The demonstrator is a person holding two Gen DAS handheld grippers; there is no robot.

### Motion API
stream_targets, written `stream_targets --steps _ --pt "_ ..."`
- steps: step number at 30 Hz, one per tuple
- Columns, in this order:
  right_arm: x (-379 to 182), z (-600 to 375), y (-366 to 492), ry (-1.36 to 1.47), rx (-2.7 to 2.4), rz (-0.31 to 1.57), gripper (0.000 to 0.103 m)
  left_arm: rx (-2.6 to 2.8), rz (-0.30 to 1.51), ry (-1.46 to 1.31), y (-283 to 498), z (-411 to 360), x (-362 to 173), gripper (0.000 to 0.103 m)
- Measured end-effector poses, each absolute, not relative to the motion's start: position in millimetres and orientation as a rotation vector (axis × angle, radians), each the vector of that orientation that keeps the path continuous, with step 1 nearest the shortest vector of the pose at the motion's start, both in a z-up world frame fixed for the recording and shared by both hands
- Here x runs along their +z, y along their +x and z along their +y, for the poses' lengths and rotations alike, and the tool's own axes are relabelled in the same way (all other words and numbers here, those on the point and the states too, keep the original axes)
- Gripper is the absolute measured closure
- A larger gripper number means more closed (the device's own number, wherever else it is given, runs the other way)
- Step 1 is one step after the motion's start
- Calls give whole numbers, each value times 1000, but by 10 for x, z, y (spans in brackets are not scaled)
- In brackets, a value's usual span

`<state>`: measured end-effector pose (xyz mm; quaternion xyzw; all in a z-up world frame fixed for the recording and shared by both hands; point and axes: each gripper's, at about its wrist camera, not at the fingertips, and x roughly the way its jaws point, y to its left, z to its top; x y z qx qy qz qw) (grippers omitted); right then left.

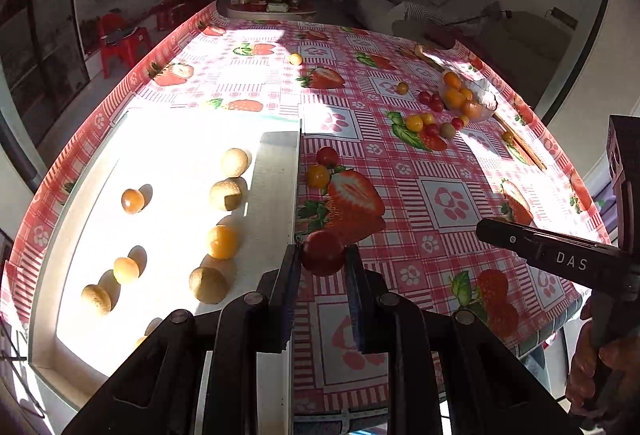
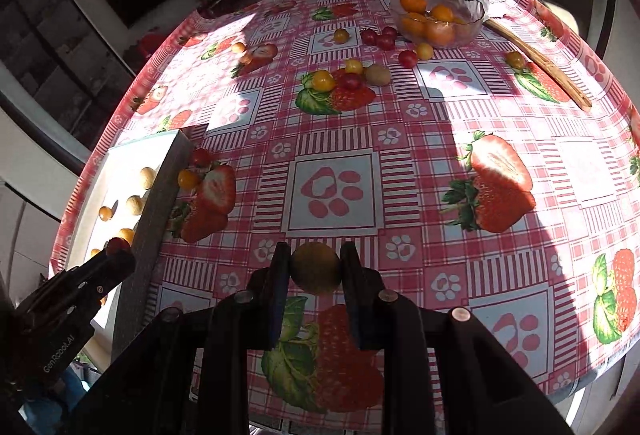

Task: Organize fruits
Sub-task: 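Carry the red tomato and yellow-brown fruit over the white tray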

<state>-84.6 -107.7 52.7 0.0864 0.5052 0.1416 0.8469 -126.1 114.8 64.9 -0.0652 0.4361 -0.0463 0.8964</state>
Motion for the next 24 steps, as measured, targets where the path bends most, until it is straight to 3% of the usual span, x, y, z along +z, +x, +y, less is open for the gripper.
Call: stream_targets --steps 15,24 --pt "638 341 -794 54 546 1093 75 168 910 -234 -1764 2320 507 79" --pt "569 1063 -736 -37 637 1114 75 233 971 -226 -1765 2450 258 79"
